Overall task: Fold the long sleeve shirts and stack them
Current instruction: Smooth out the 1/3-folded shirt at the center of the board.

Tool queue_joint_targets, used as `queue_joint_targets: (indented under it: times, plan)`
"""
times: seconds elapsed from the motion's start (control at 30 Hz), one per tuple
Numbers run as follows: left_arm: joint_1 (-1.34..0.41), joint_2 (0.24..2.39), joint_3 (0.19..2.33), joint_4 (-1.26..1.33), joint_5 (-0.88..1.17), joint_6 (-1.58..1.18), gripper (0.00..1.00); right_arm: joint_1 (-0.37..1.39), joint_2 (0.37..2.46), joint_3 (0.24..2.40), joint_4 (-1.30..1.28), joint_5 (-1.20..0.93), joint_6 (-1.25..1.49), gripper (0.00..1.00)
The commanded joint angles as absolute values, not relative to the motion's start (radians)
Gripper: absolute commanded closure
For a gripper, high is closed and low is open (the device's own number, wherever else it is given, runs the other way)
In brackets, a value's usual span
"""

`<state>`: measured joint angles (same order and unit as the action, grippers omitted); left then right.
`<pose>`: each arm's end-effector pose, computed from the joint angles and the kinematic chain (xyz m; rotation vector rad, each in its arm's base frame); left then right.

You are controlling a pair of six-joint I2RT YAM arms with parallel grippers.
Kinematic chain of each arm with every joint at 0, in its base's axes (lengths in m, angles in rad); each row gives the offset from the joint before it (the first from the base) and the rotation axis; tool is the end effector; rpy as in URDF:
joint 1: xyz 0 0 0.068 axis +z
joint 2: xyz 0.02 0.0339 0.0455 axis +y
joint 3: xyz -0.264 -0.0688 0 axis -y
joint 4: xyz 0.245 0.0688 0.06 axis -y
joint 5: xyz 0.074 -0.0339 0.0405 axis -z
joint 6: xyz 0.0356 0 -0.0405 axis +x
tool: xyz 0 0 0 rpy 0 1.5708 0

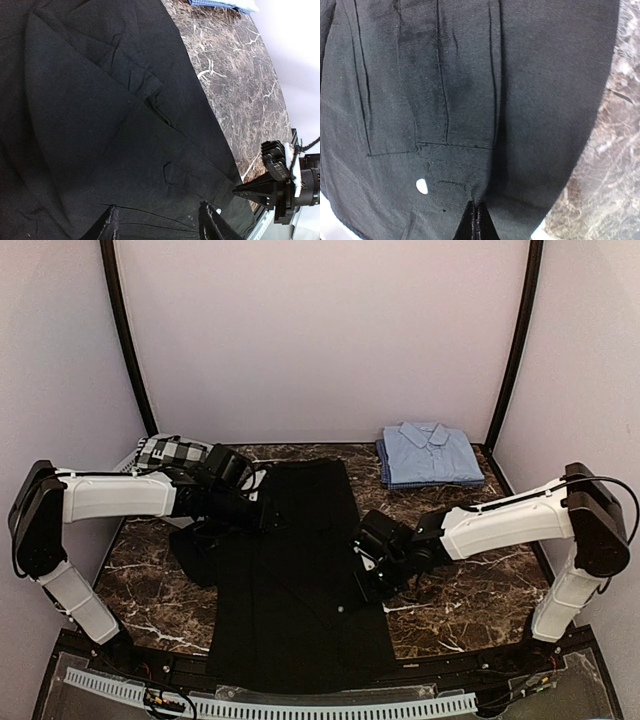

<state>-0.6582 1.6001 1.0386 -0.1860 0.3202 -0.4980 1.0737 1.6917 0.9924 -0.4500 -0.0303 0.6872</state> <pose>0.2670 -0.2206 0.2244 0.3700 2.4403 -0.9204 0.1530 0.2842 0.1638 -0.5572 2.7993 0.4983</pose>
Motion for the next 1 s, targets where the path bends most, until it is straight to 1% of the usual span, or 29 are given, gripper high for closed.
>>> queue_joint_targets:
  times: [0.0, 0.27, 0.53, 0.97]
  plan:
    - [-0.644, 1.557, 1.031, -0.176, 0.272, -0.495, 0.47, 1.096, 1.609, 1.023, -0.498, -0.035, 0.704, 1.0]
    - [-0.638, 1.592, 1.055, -0.176, 0.27, -0.49, 0.47, 1.158, 1.51, 0.977, -0.6, -0.018, 0.771, 1.0]
    - [-0.638, 1.642, 1.087, -0.186, 0.291, -0.479, 0.48, 1.202, 1.42, 0.891, -0.63, -0.016, 0.863, 1.0]
    - [-0.638, 1.718, 1.136, -0.193, 0.312, -0.471, 0.48, 1.249, 1.408, 0.84, -0.621, -0.027, 0.914, 1.0]
